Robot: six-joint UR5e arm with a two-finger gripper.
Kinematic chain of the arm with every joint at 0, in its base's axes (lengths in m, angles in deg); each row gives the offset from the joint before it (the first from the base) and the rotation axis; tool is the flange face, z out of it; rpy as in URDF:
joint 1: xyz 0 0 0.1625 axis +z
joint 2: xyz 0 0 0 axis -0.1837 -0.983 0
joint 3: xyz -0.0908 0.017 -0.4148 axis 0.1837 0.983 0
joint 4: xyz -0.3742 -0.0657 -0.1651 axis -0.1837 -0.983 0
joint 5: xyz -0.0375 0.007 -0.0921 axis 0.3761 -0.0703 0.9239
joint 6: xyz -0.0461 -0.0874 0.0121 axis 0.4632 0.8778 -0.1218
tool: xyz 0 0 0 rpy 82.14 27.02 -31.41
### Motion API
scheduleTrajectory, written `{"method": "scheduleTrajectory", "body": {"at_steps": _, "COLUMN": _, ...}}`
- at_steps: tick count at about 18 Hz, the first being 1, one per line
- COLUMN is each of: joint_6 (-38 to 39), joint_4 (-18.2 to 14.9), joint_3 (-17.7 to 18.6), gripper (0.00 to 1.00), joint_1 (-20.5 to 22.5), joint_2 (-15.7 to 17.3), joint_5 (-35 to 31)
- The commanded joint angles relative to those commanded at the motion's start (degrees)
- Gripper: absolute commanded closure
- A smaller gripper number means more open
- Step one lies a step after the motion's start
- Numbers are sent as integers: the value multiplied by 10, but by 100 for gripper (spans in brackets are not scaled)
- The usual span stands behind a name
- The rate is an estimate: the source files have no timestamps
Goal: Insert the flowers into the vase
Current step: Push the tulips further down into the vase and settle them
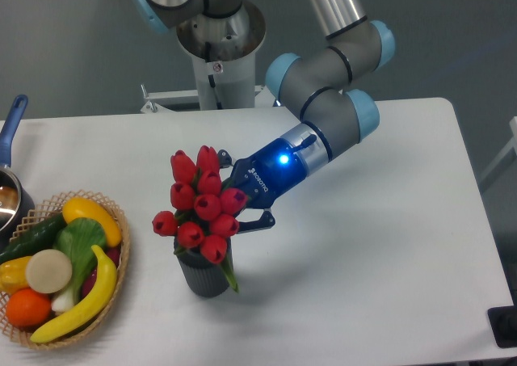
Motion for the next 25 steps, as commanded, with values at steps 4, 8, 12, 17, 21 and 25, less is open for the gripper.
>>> {"method": "scheduleTrajectory", "body": {"at_steps": 4, "joint_6": -13, "joint_4": 0, "joint_3": 0, "gripper": 61, "joint_1": 1, "joint_2": -11, "joint_5": -1}}
{"method": "scheduleTrajectory", "body": {"at_steps": 8, "joint_6": -25, "joint_4": 0, "joint_3": 0, "gripper": 61, "joint_1": 1, "joint_2": -14, "joint_5": -8}}
{"method": "scheduleTrajectory", "body": {"at_steps": 12, "joint_6": -26, "joint_4": -1, "joint_3": 5, "gripper": 61, "joint_1": 1, "joint_2": -14, "joint_5": -11}}
{"method": "scheduleTrajectory", "body": {"at_steps": 17, "joint_6": -26, "joint_4": 0, "joint_3": 10, "gripper": 59, "joint_1": 1, "joint_2": -18, "joint_5": -29}}
{"method": "scheduleTrajectory", "body": {"at_steps": 21, "joint_6": -33, "joint_4": 0, "joint_3": 18, "gripper": 59, "joint_1": 1, "joint_2": -19, "joint_5": -29}}
{"method": "scheduleTrajectory", "body": {"at_steps": 25, "joint_6": -41, "joint_4": 0, "joint_3": 19, "gripper": 55, "joint_1": -1, "joint_2": -24, "joint_5": -30}}
